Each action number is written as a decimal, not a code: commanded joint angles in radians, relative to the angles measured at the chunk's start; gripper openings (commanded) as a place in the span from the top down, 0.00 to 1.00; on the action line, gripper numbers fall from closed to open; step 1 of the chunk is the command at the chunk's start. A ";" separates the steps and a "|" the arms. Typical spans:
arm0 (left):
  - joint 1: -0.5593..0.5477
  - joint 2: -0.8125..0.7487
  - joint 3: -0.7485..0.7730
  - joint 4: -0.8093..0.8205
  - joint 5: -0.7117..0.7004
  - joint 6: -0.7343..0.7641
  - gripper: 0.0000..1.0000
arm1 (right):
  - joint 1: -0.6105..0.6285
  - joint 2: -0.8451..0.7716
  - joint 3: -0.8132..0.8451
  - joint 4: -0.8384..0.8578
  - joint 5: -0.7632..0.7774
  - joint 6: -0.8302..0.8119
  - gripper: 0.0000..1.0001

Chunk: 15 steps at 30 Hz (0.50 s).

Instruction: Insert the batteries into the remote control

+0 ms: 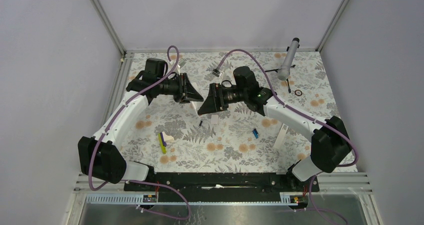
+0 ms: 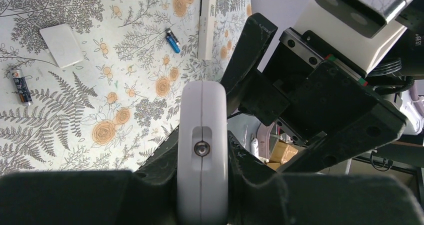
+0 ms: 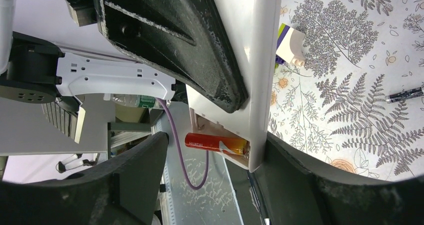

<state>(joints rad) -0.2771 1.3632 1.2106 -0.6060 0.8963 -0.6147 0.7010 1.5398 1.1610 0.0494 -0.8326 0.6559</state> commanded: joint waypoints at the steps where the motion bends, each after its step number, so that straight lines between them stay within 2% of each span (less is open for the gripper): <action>1: 0.001 0.005 0.055 0.026 0.025 -0.014 1.00 | 0.000 -0.023 0.004 0.065 -0.070 -0.031 0.27; 9: 0.001 0.017 0.077 -0.011 0.017 -0.023 1.00 | 0.000 -0.020 0.028 0.021 -0.047 -0.067 0.28; 15: 0.001 0.017 0.078 -0.012 0.018 -0.026 1.00 | 0.000 -0.012 0.037 0.002 -0.027 -0.075 0.39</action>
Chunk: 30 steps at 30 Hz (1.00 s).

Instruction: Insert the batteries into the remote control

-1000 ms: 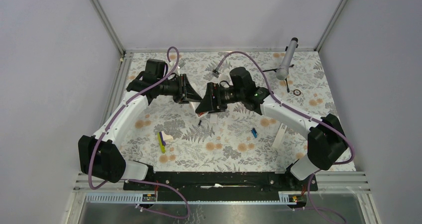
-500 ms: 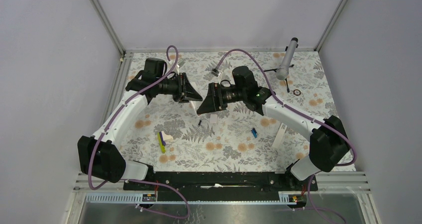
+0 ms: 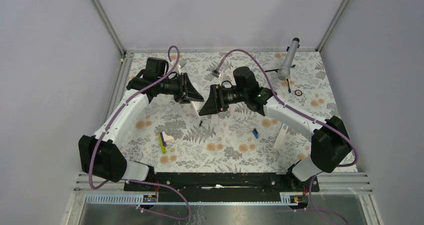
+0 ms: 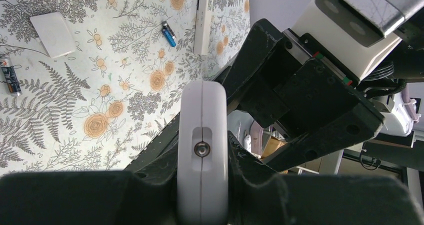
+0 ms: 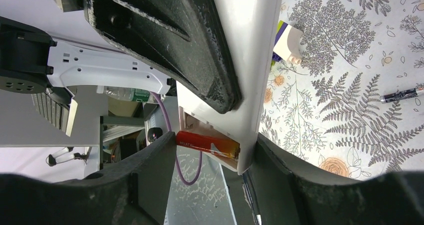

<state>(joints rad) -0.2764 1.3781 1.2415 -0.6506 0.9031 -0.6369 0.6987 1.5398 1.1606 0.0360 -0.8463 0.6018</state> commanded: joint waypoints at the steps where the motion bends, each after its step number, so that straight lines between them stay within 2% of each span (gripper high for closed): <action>1: 0.000 0.003 0.047 0.032 0.013 -0.003 1.00 | 0.002 -0.010 0.039 0.012 -0.009 -0.020 0.40; 22: 0.000 0.005 0.067 0.032 0.033 -0.004 1.00 | 0.002 0.017 0.026 0.052 0.005 0.035 0.58; 24: 0.000 0.009 0.072 0.032 0.038 -0.007 1.00 | 0.002 0.019 0.025 0.056 0.005 0.036 0.56; 28: 0.001 0.015 0.086 0.032 0.051 -0.017 1.00 | 0.002 0.017 0.018 0.072 -0.003 0.037 0.44; 30: 0.002 0.019 0.090 0.032 0.063 -0.027 1.00 | 0.002 0.016 0.019 0.073 0.011 0.044 0.43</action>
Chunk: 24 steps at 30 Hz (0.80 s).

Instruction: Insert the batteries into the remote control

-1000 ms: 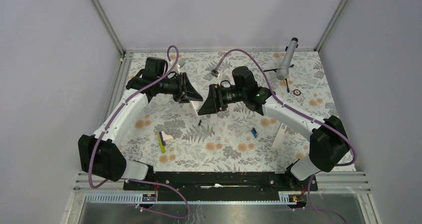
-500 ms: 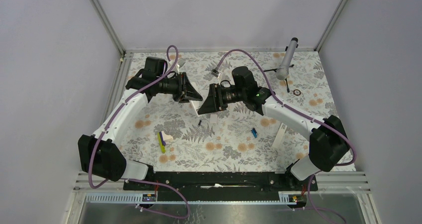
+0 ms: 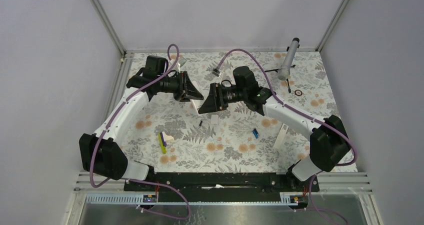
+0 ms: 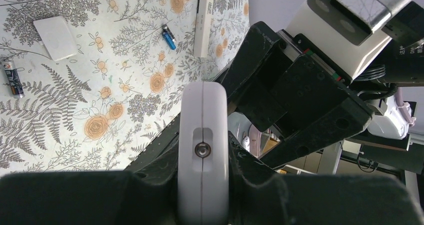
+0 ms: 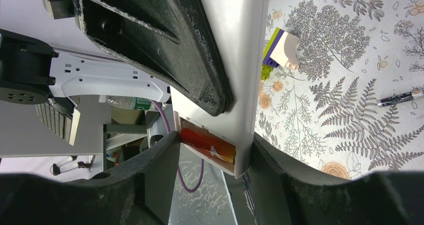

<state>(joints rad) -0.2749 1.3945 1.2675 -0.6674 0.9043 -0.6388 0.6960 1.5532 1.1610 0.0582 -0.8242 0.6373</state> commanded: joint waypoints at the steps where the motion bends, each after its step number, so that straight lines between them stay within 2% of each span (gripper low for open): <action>1: 0.000 0.003 0.063 0.049 0.067 -0.031 1.00 | 0.004 0.005 0.019 0.052 -0.003 0.013 0.44; 6: 0.006 0.005 0.056 0.071 0.107 -0.070 1.00 | 0.005 0.021 0.015 0.051 0.023 0.033 0.47; 15: 0.036 -0.014 0.033 0.081 0.097 -0.032 1.00 | -0.001 -0.032 -0.011 0.106 0.037 0.081 0.17; 18: 0.049 -0.020 0.024 0.080 0.091 -0.014 1.00 | -0.007 -0.055 -0.036 0.169 0.028 0.130 0.11; 24: 0.083 -0.043 0.018 0.080 0.083 0.036 1.00 | -0.027 -0.103 -0.087 0.313 -0.002 0.238 0.07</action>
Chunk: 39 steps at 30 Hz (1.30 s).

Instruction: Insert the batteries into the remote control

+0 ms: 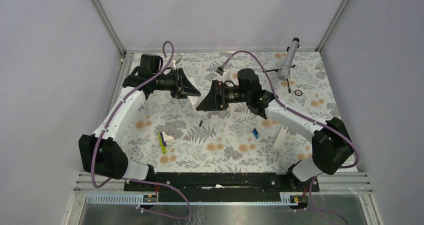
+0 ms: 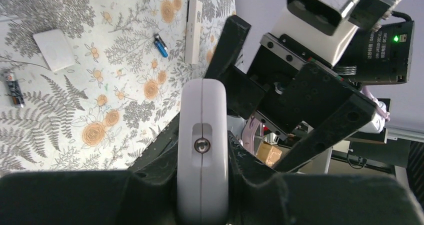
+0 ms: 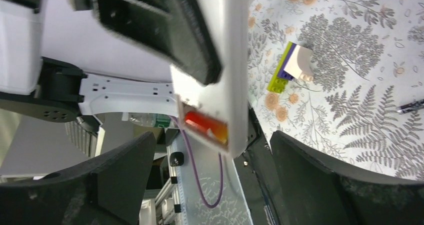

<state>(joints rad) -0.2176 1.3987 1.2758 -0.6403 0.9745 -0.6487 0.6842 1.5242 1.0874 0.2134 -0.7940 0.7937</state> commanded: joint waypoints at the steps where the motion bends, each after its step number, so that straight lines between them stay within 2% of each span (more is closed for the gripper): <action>1: 0.034 -0.051 0.009 0.053 0.014 0.055 1.00 | -0.017 -0.083 -0.017 0.170 -0.030 0.088 0.06; 5: 0.078 -0.073 0.004 0.053 0.001 0.087 1.00 | -0.025 -0.116 -0.019 0.128 0.039 0.058 0.06; 7: 0.115 -0.097 -0.003 0.053 -0.024 0.099 1.00 | -0.025 -0.123 -0.003 -0.022 0.149 -0.015 0.09; 10: 0.164 -0.164 -0.009 0.055 -0.130 0.131 1.00 | -0.018 -0.062 0.051 -0.315 0.388 -0.122 0.24; 13: 0.187 -0.251 -0.022 0.079 -0.275 0.169 1.00 | 0.009 0.026 0.097 -0.471 0.533 -0.114 0.40; 18: 0.190 -0.388 -0.060 0.165 -0.423 0.190 1.00 | 0.139 0.189 0.232 -0.610 0.727 -0.080 0.42; 22: 0.190 -0.465 -0.102 0.230 -0.477 0.159 1.00 | 0.191 0.348 0.374 -0.739 0.850 -0.018 0.43; 28: 0.190 -0.515 -0.136 0.266 -0.486 0.132 1.00 | 0.215 0.505 0.527 -0.842 0.908 0.027 0.43; 39: 0.190 -0.530 -0.172 0.308 -0.464 0.105 1.00 | 0.219 0.642 0.615 -0.859 0.922 0.073 0.46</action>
<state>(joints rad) -0.0288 0.8909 1.1019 -0.4313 0.5144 -0.5327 0.8986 2.1342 1.6390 -0.5972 0.0776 0.8379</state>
